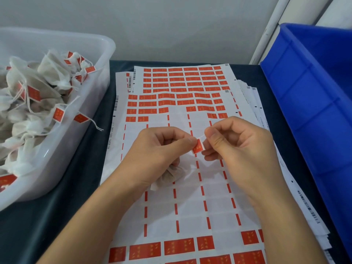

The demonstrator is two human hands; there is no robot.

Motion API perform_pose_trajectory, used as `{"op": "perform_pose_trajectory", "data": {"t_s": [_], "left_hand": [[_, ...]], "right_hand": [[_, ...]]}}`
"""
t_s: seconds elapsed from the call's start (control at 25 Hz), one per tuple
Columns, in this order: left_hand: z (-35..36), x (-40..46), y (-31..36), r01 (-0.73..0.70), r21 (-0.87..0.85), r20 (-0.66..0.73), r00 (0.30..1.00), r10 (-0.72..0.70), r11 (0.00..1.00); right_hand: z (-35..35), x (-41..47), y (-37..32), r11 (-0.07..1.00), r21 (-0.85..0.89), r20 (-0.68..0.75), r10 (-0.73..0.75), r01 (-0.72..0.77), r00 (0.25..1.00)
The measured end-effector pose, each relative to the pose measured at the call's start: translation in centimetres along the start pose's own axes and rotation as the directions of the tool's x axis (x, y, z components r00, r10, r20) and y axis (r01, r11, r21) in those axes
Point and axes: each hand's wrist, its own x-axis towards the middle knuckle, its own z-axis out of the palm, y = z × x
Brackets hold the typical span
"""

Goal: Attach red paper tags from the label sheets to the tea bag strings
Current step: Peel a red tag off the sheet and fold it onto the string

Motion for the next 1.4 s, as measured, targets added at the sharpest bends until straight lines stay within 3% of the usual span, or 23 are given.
{"op": "perform_pose_trajectory", "data": {"t_s": [0.2,0.32,0.64,0.84,1.24,1.4], "left_hand": [[-0.1,0.1,-0.3,-0.027,-0.014,-0.031,0.999,0.026,1.000],[-0.1,0.2,-0.4,-0.050,-0.018,-0.043,0.998,0.049,0.999],[0.0,0.1,-0.6,-0.123,0.059,-0.030,0.992,0.125,0.991],[0.1,0.2,-1.0,-0.151,0.091,0.009,0.989,0.151,0.984],[-0.2,0.4,-1.4,-0.208,0.112,-0.062,0.975,0.216,0.972],[-0.1,0.2,-1.6,-0.194,0.217,-0.095,0.971,0.218,0.957]], "right_hand": [[-0.1,-0.2,-0.2,0.996,0.086,0.117,0.025,-0.035,0.993],[-0.1,-0.1,0.0,1.000,0.020,0.193,0.012,-0.016,0.981],[0.1,0.0,0.5,0.998,0.046,0.166,0.036,-0.044,0.985],[0.4,0.1,0.7,0.996,-0.058,0.144,0.073,-0.065,0.987],[1.1,0.3,1.0,0.996,-0.086,0.135,0.024,-0.013,0.991],[1.4,0.5,1.6,0.996,-0.084,0.058,0.019,-0.015,0.998]]}}
